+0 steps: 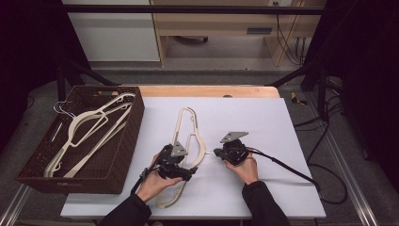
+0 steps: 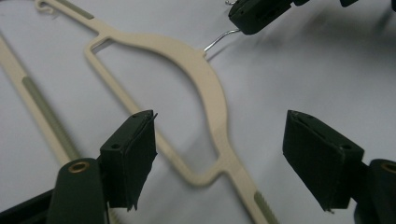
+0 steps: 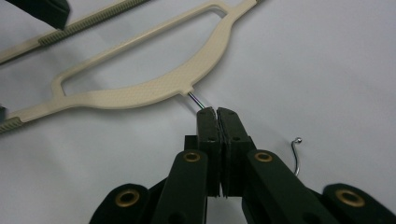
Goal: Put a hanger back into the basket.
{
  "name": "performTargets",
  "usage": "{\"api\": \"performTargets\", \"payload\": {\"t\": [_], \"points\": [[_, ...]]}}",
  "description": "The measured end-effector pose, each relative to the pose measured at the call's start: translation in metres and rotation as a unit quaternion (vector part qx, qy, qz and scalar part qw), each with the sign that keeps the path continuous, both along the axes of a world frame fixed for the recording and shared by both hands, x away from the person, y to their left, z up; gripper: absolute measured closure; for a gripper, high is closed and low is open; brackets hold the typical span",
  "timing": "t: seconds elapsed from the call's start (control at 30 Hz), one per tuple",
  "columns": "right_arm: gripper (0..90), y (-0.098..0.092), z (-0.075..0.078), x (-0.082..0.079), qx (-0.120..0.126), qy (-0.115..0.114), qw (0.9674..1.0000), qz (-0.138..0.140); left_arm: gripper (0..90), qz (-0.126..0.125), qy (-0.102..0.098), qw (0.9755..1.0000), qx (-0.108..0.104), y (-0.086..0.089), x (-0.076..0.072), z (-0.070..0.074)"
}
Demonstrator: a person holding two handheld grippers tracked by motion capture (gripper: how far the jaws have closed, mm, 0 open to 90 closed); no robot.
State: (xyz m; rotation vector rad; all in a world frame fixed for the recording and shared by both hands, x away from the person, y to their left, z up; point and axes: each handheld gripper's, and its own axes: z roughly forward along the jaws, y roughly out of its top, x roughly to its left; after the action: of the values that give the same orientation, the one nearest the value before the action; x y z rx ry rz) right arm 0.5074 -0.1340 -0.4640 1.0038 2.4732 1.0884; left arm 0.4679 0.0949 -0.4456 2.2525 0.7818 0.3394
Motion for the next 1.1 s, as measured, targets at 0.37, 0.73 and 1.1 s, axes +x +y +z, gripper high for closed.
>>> {"api": "performTargets", "payload": {"t": [0.37,0.73,1.1], "points": [[89.2,0.002,0.020,-0.008,0.005,-0.014,0.9999,0.005,36.6,0.019,0.015,0.9991,0.035,-0.030,0.021,-0.016],[90.0,-0.001,0.027,-0.013,0.014,-0.011,0.9997,0.016,71.9,0.019,0.049,0.9980,0.036,-0.029,0.021,-0.017],[76.7,-0.016,0.052,-0.027,0.073,-0.052,0.9958,0.021,73.6,0.025,0.032,0.9992,0.006,-0.014,0.014,0.004]]}}
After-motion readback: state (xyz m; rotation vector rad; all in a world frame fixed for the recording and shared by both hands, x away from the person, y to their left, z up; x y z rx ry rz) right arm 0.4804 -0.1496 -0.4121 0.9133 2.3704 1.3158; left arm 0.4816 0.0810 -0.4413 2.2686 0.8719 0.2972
